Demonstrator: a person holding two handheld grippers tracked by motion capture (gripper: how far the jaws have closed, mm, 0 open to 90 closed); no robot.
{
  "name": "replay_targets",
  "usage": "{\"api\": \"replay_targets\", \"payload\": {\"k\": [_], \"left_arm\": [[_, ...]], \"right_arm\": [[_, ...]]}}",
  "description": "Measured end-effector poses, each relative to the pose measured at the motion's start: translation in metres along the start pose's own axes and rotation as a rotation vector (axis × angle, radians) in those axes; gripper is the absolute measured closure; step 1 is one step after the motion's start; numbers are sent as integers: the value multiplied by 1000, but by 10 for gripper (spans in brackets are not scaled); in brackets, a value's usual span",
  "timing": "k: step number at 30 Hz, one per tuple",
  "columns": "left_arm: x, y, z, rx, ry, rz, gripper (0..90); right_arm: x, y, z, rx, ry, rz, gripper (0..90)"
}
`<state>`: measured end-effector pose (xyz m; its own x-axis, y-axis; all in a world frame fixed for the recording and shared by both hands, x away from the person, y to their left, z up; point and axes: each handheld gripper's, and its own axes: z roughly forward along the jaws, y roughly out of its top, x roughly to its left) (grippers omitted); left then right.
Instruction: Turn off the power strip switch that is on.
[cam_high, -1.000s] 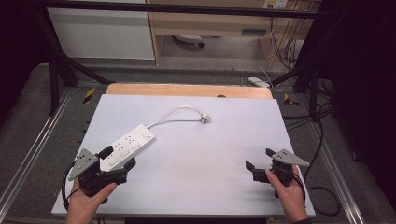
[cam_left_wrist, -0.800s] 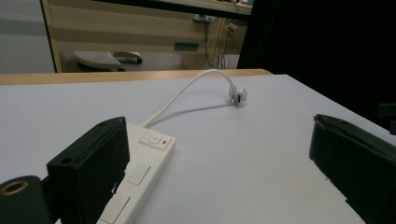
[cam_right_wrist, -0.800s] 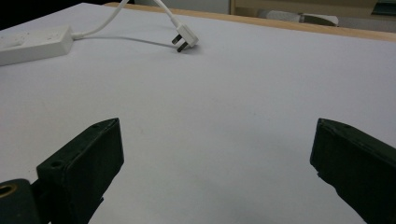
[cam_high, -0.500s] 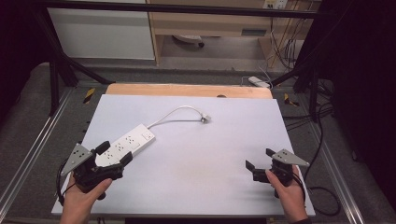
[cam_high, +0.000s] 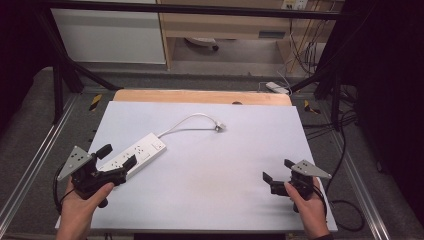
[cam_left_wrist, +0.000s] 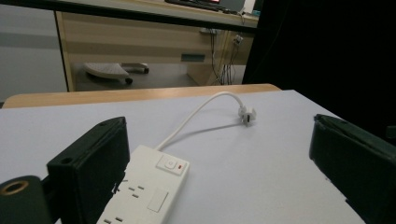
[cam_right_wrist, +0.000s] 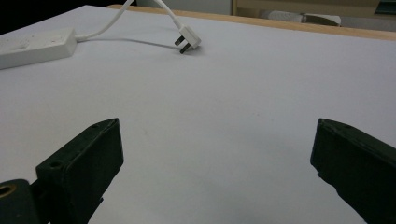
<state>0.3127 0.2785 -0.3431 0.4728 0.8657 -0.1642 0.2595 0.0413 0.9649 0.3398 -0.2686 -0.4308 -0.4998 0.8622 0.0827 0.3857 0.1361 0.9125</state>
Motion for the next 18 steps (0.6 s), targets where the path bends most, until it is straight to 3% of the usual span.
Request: {"api": "replay_targets", "payload": {"k": [11, 18], "left_arm": [[15, 10, -4, -29, 49, -6, 76], [28, 11, -12, -48, 90, -5, 132]], "right_arm": [[4, 1, -11, -6, -23, -28, 26], [0, -4, -24, 13, -34, -47, 24]]}}
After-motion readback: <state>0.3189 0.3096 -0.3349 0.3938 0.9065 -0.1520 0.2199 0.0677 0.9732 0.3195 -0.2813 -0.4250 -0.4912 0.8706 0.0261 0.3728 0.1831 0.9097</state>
